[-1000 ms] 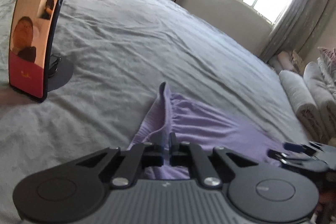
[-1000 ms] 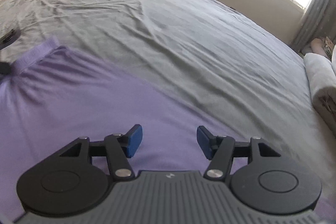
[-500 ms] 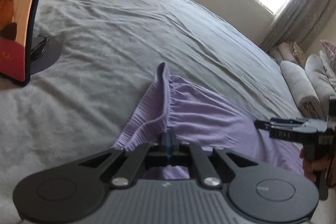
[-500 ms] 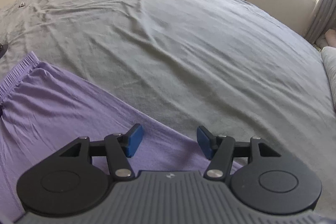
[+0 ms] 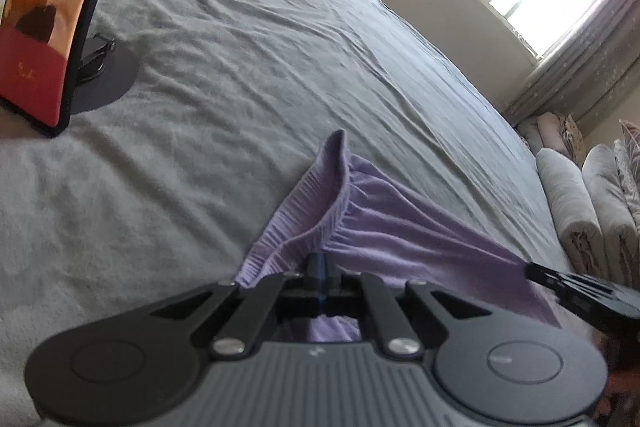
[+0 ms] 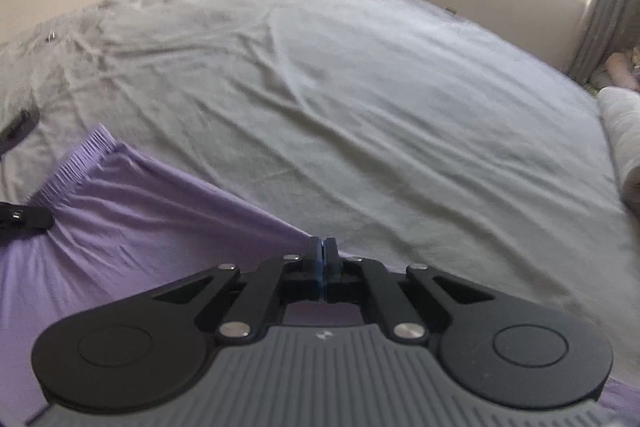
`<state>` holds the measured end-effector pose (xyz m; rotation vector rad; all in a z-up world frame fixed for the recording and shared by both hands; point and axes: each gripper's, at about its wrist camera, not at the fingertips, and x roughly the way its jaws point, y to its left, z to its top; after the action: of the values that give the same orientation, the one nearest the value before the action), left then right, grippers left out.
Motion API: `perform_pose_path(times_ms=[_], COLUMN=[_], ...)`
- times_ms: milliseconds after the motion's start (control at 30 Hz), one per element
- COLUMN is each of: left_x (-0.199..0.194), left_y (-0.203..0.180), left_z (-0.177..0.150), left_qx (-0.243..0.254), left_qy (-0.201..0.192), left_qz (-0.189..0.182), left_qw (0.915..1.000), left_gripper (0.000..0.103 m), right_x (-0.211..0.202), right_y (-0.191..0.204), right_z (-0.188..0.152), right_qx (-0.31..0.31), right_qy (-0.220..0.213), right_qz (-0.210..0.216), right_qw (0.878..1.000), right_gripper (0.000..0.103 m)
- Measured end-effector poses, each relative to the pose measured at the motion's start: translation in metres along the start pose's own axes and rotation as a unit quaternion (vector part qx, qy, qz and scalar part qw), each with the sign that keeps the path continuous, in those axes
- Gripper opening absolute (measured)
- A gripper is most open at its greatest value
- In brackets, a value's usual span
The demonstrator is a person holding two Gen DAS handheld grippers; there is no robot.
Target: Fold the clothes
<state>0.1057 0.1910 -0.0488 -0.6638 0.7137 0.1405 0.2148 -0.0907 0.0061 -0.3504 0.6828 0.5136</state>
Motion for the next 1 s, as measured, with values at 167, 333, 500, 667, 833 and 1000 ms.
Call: perform_pose_path(times_ms=[167, 333, 500, 667, 833, 1000], left_x=[0.0, -0.002, -0.012, -0.023, -0.022, -0.016], left_y=[-0.002, -0.001, -0.003, -0.006, -0.007, -0.006], left_z=[0.001, 0.0, -0.003, -0.006, -0.004, -0.001], left_qx=[-0.005, -0.011, -0.016, 0.003, 0.012, 0.009], left_qy=[0.0, 0.0, 0.0, -0.005, -0.002, -0.001], left_qz=[0.007, 0.012, 0.018, 0.012, 0.01, 0.018], left_qw=[1.0, 0.9999, 0.9997, 0.9999, 0.9999, 0.9998], left_gripper=[0.003, 0.003, 0.003, 0.003, 0.002, 0.0], right_x=[-0.055, -0.107, -0.118, -0.1, -0.065, -0.022], right_y=[0.011, 0.033, 0.053, 0.053, 0.045, 0.035], right_z=[-0.005, -0.015, -0.029, -0.034, -0.036, -0.035], right_qx=[-0.006, -0.009, -0.033, -0.04, -0.043, -0.048], right_qy=[-0.037, -0.067, -0.051, -0.023, -0.01, 0.012], right_qz=[-0.018, -0.014, 0.001, 0.002, -0.007, -0.023], right_qw=[0.999, 0.998, 0.998, 0.999, 0.999, 0.999], right_gripper=[0.0, 0.0, 0.0, 0.02, 0.042, 0.042])
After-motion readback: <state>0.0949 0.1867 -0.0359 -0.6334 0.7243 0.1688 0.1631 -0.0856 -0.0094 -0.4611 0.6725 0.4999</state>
